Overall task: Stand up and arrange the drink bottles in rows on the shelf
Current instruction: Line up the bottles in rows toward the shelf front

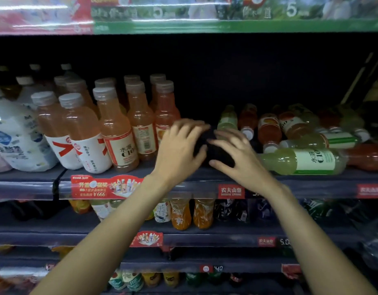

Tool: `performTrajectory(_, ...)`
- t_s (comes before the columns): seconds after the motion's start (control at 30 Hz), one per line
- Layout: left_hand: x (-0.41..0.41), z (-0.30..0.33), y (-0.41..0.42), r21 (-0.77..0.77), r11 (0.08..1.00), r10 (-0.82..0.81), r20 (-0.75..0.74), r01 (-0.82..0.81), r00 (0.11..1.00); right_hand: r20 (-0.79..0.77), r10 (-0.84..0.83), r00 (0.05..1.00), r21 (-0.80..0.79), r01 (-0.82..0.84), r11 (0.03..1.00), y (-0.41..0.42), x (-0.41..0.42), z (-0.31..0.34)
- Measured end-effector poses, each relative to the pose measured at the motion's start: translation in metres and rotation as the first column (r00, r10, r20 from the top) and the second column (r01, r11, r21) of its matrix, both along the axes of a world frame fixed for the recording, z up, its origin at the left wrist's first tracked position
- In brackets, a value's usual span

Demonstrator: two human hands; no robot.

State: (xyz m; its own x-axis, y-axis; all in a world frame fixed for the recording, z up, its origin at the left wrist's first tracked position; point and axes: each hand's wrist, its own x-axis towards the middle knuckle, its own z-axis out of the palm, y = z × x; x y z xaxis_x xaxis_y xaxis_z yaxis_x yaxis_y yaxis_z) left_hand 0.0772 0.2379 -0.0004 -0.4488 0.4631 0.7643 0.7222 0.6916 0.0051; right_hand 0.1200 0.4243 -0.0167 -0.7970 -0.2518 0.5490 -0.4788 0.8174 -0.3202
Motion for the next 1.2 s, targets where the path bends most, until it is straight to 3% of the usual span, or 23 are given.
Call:
performTrajectory(0.07,0.003,0.002,0.026,-0.147,0.985,-0.056,0.192,0.085,0.98,0.005,-0.059,0.998,0.029,0.059,0.998,0.037,0.021,0.005)
performTrajectory(0.13,0.002,-0.003,0.057,-0.246,0.957,-0.024,0.46,0.153,0.888,0.022,-0.148,0.989,0.097,0.145,0.985,0.075,0.039,0.009)
performTrajectory(0.2,0.002,-0.007,0.087,-0.213,0.941,-0.037,0.708,0.263,0.705,0.054,-0.256,0.965,0.194,0.241,0.951,0.109,0.052,0.009)
performTrajectory(0.27,0.001,-0.011,0.109,-0.066,0.945,-0.121,0.84,0.321,0.529,0.121,-0.357,0.926,0.305,0.308,0.901,0.131,0.057,0.007)
performTrajectory(0.3,0.0,-0.015,0.116,-0.017,0.948,-0.152,0.853,0.317,0.499,0.148,-0.402,0.903,0.358,0.33,0.873,0.137,0.058,0.005)
performTrajectory(0.4,-0.001,-0.023,0.124,0.073,0.964,-0.201,0.826,0.255,0.526,0.129,-0.486,0.865,0.481,0.374,0.793,0.152,0.06,0.003)
performTrajectory(0.53,0.008,-0.012,0.12,0.425,0.874,-0.482,0.708,0.234,0.515,0.017,-0.444,0.896,0.513,0.373,0.773,0.157,0.06,0.016)
performTrajectory(0.63,0.021,0.012,0.117,0.662,0.717,-0.661,0.544,0.219,0.517,-0.097,-0.409,0.907,0.303,0.418,0.856,0.135,0.06,0.021)
performTrajectory(0.73,0.026,0.026,0.103,0.819,0.536,-0.77,0.374,0.205,0.517,-0.152,-0.351,0.924,0.054,0.362,0.931,0.096,0.052,0.021)
performTrajectory(0.83,0.024,0.026,0.082,0.831,0.481,-0.74,0.213,0.279,0.638,-0.115,-0.304,0.946,-0.182,0.281,0.942,0.058,0.033,0.021)
performTrajectory(0.9,0.019,0.023,0.068,0.765,0.544,-0.666,0.145,0.344,0.732,-0.03,-0.223,0.974,-0.392,0.194,0.899,0.032,0.018,0.019)
performTrajectory(1.03,0.001,0.012,0.042,0.531,0.782,-0.469,0.154,0.328,0.87,0.107,0.008,0.994,-0.731,0.073,0.678,-0.004,-0.011,0.013)
performTrajectory(1.13,-0.006,-0.003,0.021,0.495,0.838,-0.391,0.251,0.23,0.886,0.209,0.109,0.972,-0.812,0.11,0.573,-0.027,-0.027,0.003)
performTrajectory(1.2,-0.007,-0.015,0.008,0.491,0.851,-0.366,0.294,0.188,0.883,0.236,0.128,0.963,-0.799,0.117,0.59,-0.036,-0.034,-0.006)
